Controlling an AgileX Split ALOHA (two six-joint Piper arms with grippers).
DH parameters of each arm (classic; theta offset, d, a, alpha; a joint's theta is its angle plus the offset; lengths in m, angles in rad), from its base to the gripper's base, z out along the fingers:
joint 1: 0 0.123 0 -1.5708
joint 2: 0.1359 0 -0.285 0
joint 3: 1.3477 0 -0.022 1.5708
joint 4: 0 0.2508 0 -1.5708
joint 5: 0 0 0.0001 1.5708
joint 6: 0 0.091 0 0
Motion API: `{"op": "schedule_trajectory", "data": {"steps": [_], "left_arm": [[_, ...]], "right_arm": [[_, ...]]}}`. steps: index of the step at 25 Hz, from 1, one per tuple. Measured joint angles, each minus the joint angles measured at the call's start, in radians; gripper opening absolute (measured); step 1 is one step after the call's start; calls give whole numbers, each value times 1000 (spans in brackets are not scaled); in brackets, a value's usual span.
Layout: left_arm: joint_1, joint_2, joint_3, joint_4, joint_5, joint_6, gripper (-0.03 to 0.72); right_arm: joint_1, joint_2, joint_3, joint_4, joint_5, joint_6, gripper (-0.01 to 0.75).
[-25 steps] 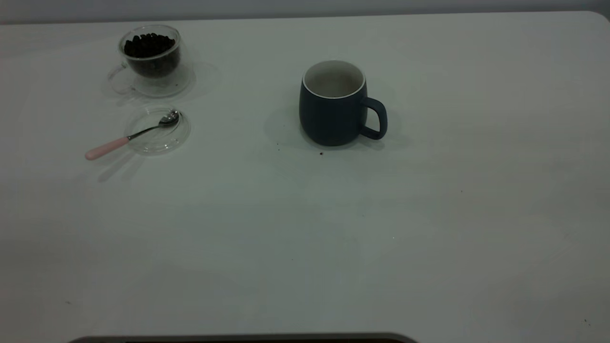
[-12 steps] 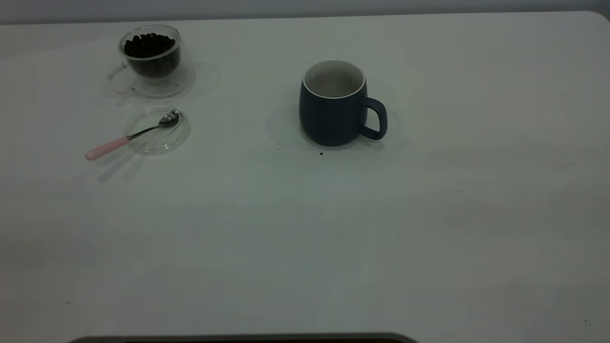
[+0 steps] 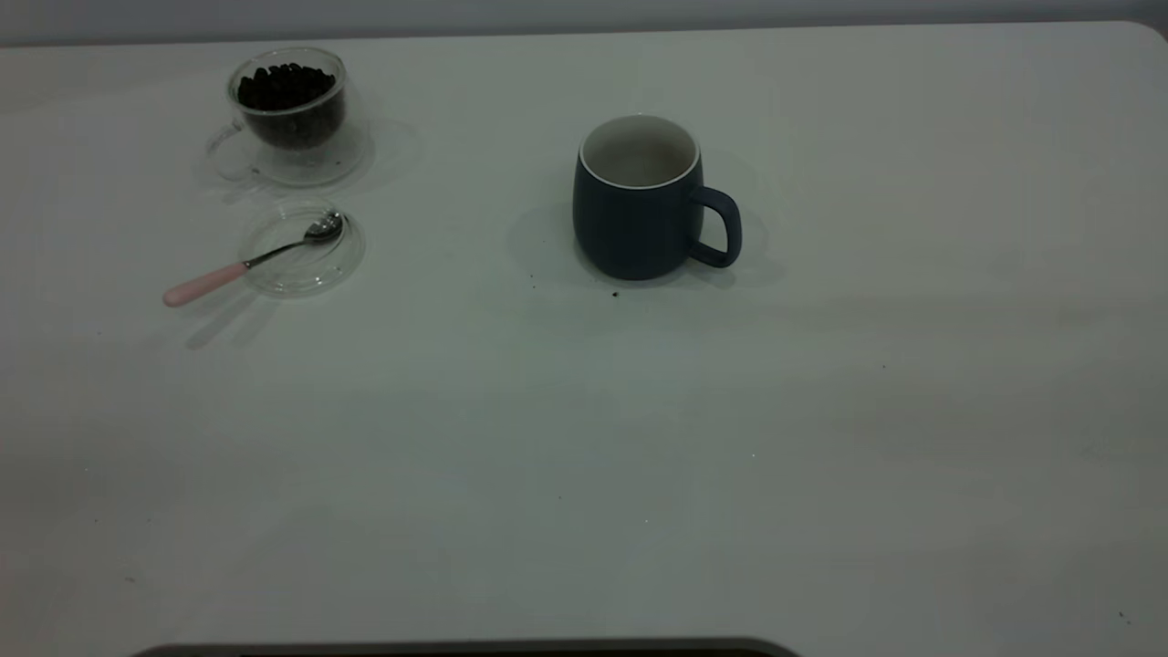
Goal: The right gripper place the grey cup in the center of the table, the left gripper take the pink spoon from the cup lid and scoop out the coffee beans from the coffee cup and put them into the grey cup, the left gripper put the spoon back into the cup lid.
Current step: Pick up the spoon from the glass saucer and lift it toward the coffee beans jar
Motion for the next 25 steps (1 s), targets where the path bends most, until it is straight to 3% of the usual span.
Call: {"op": "schedule_trajectory", "data": {"steps": [25], "left_arm": [[0,0,0,0,0,4,425]], "right_arm": [[-31,-35,15,-2,7,-1,590]]}}
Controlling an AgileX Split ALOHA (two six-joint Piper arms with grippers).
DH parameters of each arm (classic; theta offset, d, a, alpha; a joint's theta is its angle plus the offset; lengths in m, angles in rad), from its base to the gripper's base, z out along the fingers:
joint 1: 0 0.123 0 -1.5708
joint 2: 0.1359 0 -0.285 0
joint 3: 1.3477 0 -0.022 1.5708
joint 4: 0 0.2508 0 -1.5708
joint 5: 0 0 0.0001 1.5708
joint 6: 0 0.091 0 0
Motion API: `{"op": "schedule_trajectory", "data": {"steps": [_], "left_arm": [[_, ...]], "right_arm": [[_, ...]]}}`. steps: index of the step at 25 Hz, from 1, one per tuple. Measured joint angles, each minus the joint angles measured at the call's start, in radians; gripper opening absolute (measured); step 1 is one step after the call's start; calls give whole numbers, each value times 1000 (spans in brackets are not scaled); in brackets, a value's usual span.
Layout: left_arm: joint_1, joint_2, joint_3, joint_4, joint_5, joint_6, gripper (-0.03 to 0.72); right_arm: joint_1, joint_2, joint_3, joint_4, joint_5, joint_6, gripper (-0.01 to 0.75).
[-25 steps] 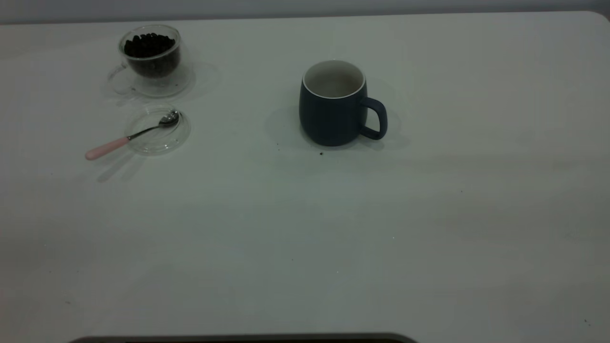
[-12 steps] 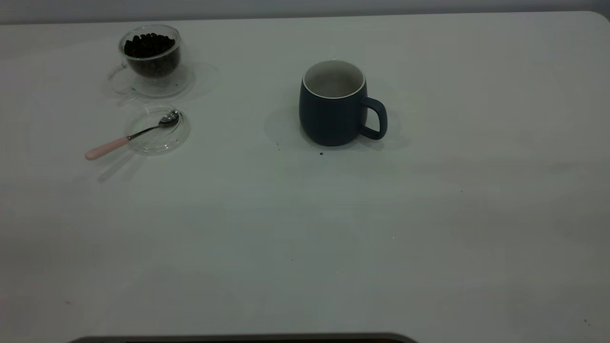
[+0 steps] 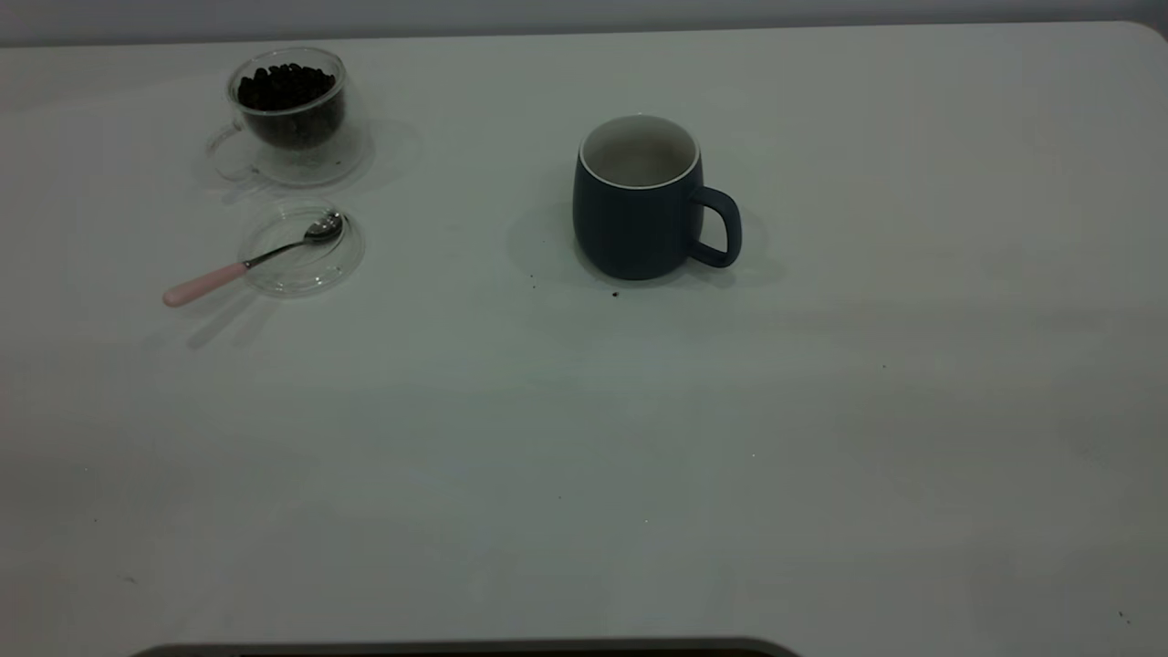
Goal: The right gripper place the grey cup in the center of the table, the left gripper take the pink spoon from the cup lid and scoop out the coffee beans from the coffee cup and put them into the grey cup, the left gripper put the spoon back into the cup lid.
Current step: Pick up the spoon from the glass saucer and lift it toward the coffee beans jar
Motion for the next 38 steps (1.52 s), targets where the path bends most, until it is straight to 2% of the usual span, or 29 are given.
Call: {"op": "schedule_trajectory", "data": {"steps": [12,18,21,25,28,32,38], "left_arm": [[-2,0,0,0,0,-1,425],[-75,0,0,-2,0,-18,425],[-83,14,-9,-2,-15,-46,425],[-84,150,-68,-4,-118,-105,432],[-84,326,-122,-23,-225,-123,470],[-84,620,-205,-61,-373,-142,563],[-84,1075,-339,-76,-496,-257,686]], "right_arm": [[0,0,0,0,0,0,590],[0,0,0,0,0,0,590],[0,0,0,0,0,0,590],[0,0,0,0,0,0,590],[0,0,0,-1,0,0,590],[0,0,0,-1,0,0,590],[0,0,0,-1,0,0,590]]}}
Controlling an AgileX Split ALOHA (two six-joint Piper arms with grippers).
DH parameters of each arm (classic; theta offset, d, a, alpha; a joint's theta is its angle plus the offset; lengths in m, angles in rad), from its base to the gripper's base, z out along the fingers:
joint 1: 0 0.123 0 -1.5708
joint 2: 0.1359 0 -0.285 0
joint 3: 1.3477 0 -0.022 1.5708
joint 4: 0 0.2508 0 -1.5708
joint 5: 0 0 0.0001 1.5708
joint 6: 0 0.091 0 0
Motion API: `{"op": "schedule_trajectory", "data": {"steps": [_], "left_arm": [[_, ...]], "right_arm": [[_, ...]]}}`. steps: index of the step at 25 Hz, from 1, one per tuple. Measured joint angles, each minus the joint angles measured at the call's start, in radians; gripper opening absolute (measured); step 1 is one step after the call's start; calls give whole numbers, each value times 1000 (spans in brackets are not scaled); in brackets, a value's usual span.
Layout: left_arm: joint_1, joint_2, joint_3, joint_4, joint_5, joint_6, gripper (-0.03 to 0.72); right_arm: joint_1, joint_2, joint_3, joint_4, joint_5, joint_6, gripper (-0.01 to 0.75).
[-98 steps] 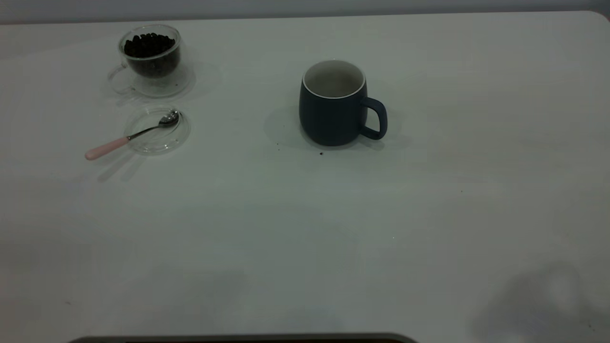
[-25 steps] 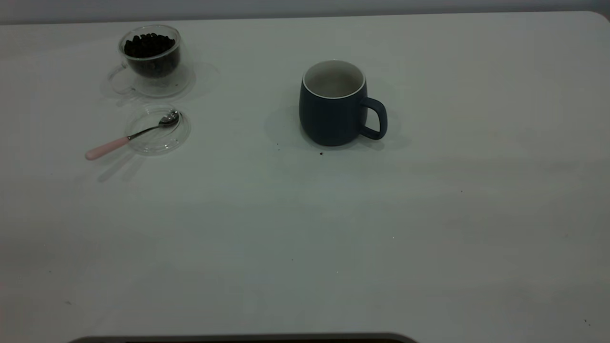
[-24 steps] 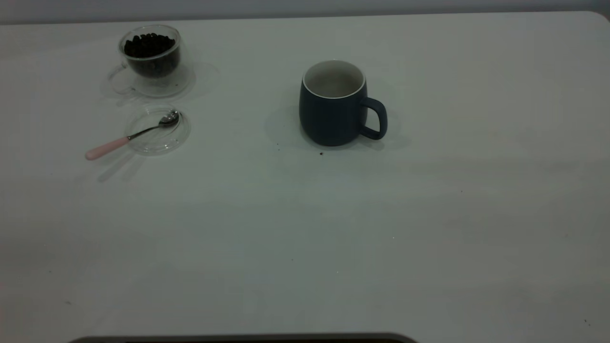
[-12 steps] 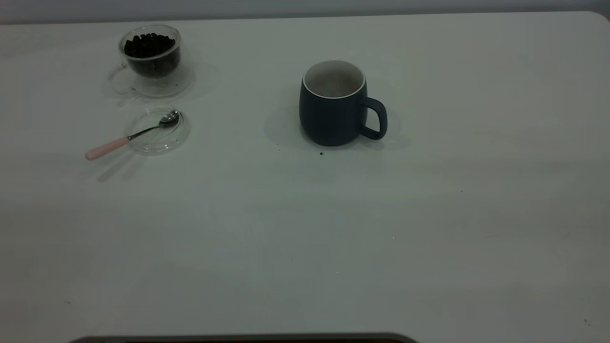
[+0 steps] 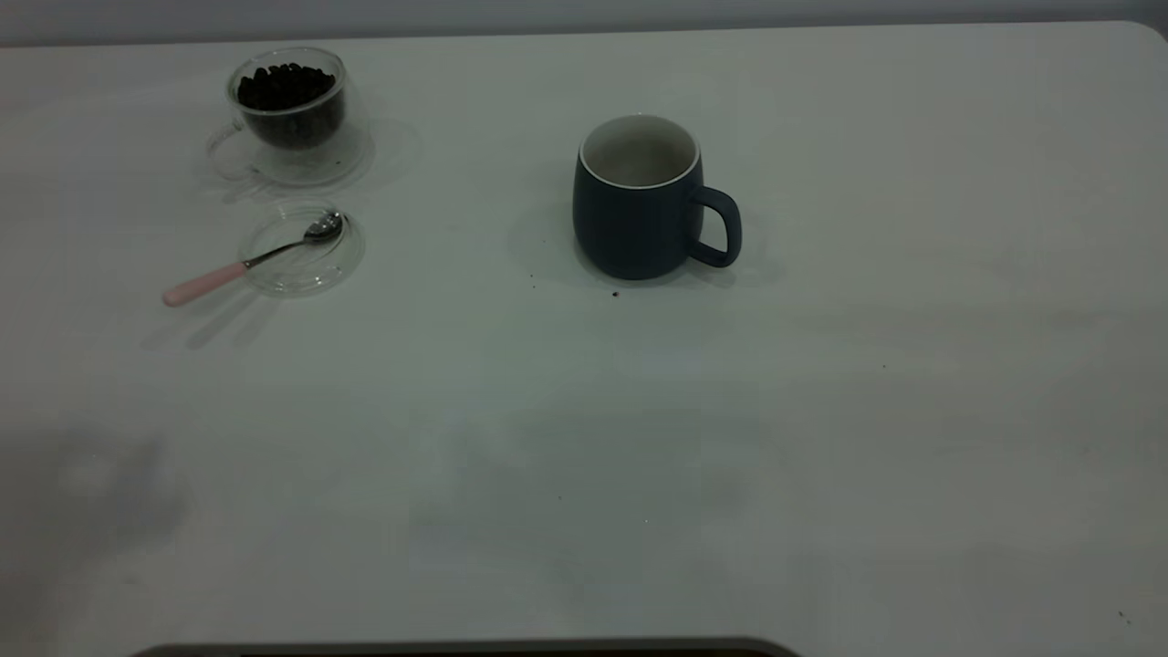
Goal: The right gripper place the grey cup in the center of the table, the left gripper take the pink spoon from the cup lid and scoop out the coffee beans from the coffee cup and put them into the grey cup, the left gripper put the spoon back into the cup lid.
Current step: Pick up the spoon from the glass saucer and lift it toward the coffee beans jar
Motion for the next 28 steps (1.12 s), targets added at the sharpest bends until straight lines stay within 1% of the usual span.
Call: {"op": "schedule_trajectory", "data": {"steps": [4,9,11,15,19,23,28], "left_arm": [[0,216,-10,-33,-157,-62,711],[1,354,-1,-94,-278,-112,712],[14,367,36,-105,-348,-143,712],[67,370,172,-124,-501,-212,712],[105,370,312,-156,-663,-226,712],[140,376,392,-157,-737,-228,712],[163,433,410,-156,-770,-229,712]], "right_arm": [[0,0,0,0,0,0,590],[0,0,0,0,0,0,590],[0,0,0,0,0,0,590],[0,0,0,0,0,0,590],[0,0,0,0,0,0,590],[0,0,0,0,0,0,590],[0,0,0,0,0,0,590]]}}
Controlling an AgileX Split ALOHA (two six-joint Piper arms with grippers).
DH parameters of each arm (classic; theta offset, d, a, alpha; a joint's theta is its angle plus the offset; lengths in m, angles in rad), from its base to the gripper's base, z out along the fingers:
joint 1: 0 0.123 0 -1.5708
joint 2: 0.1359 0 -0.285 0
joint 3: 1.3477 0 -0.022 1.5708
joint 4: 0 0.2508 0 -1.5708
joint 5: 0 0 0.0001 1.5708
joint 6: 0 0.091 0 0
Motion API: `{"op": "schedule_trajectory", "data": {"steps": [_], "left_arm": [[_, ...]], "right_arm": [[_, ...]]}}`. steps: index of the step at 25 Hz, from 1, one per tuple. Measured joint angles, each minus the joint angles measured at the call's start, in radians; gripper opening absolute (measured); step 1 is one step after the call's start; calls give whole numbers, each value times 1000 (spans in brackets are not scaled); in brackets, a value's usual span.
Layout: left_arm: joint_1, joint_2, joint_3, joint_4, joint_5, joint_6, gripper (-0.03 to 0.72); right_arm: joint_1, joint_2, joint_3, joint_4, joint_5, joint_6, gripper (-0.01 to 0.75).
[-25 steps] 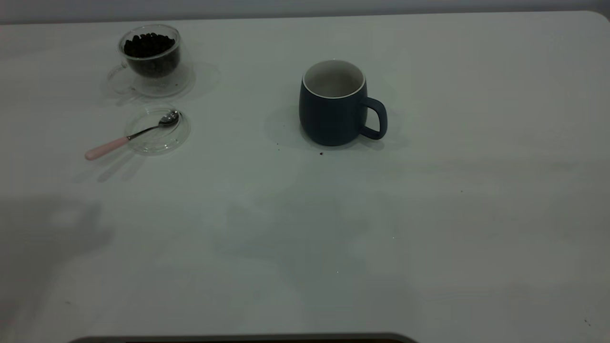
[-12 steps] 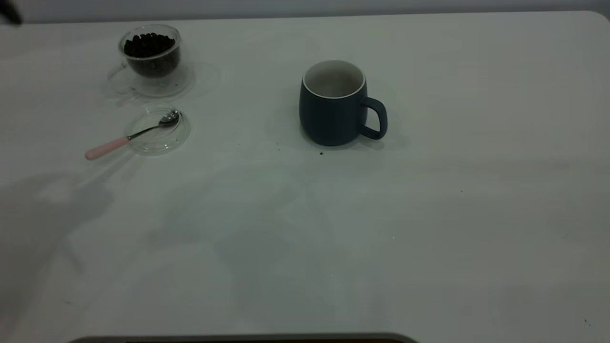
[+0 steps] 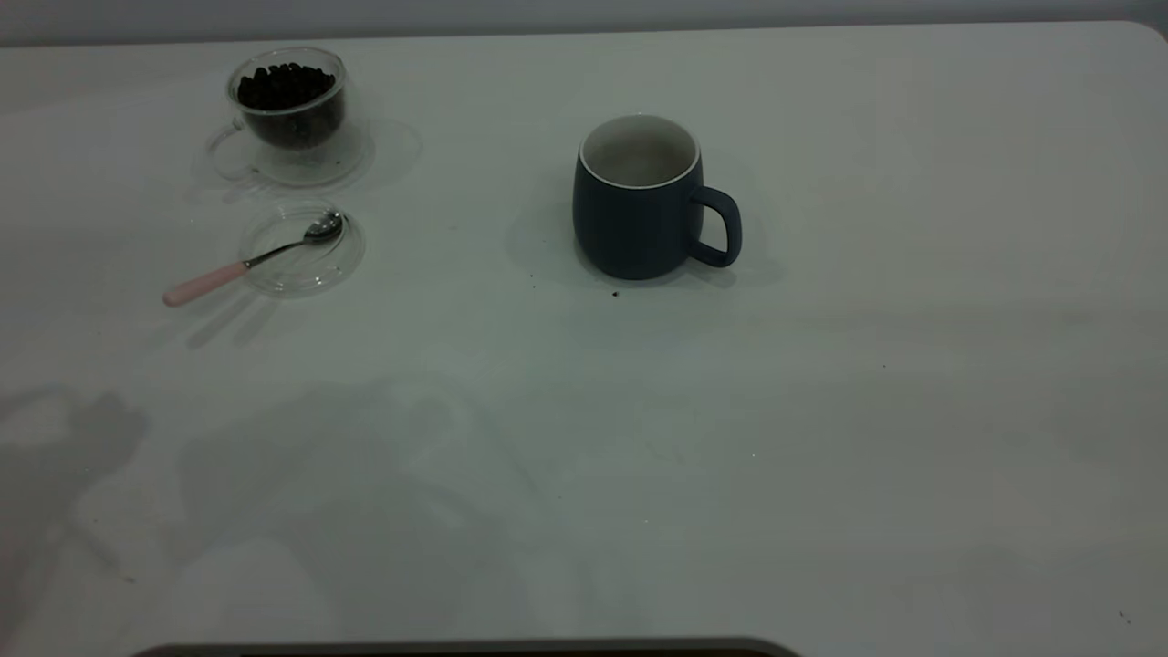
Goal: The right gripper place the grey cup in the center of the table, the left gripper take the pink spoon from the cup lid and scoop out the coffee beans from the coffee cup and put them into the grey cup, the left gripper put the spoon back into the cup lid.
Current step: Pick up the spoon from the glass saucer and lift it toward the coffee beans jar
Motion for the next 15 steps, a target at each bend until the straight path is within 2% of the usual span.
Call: {"op": "schedule_trajectory", "data": {"steps": [5,8,11,15], "left_arm": [[0,97,0,33,-49,-48,712],[0,164,1,124,-118,-131,712],[0,248,1,263,-239,-257,712],[0,395,1,424,-477,-399,708]], "right_arm": [[0,0,0,0,0,0,590],[0,0,0,0,0,0,590],[0,0,0,0,0,0,590],[0,0,0,0,0,0,590]]}}
